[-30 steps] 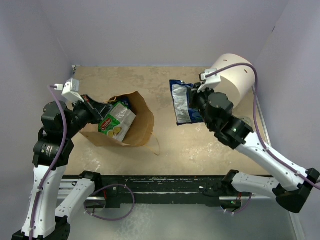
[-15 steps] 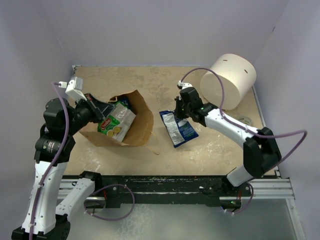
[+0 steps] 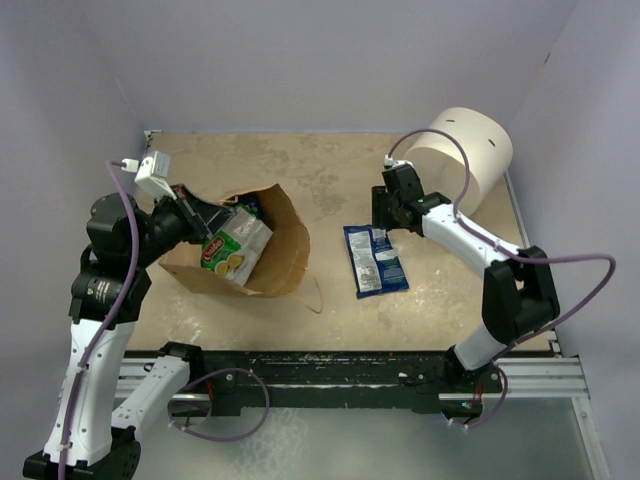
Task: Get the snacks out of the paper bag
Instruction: Place the snack at the center of the board, then take out the snack from the paper bag.
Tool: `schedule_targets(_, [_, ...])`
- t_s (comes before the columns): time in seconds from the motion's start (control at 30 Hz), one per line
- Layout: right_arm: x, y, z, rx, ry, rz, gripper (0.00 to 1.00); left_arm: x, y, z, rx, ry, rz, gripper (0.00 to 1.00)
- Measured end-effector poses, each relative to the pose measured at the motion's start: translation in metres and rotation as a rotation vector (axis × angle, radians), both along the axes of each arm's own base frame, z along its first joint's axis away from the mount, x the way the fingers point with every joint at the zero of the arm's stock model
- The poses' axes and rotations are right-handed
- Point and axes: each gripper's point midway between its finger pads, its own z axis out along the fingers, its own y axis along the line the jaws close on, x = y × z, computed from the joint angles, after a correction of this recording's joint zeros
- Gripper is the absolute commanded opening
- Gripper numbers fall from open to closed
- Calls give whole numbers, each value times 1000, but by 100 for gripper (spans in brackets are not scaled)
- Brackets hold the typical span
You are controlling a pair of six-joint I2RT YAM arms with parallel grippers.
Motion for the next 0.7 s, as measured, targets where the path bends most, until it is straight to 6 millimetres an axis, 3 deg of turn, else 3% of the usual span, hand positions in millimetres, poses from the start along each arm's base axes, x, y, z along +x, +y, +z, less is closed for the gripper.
schedule_targets(0.17, [-3, 31, 45, 27, -124, 135, 64, -3, 0, 3, -3, -12, -4, 0])
schedule_targets(0.4, [-60, 144, 123, 136, -377, 542, 65, -4, -2, 2, -7, -13, -15, 0])
schedule_targets(0.57, [-88, 186, 192, 276, -613, 710, 64, -6, -5, 5, -26, -23, -30, 0])
schedule_targets(0.7, [-119, 221, 206, 326, -741, 899, 65, -8, -7, 4, -39, -25, -41, 0])
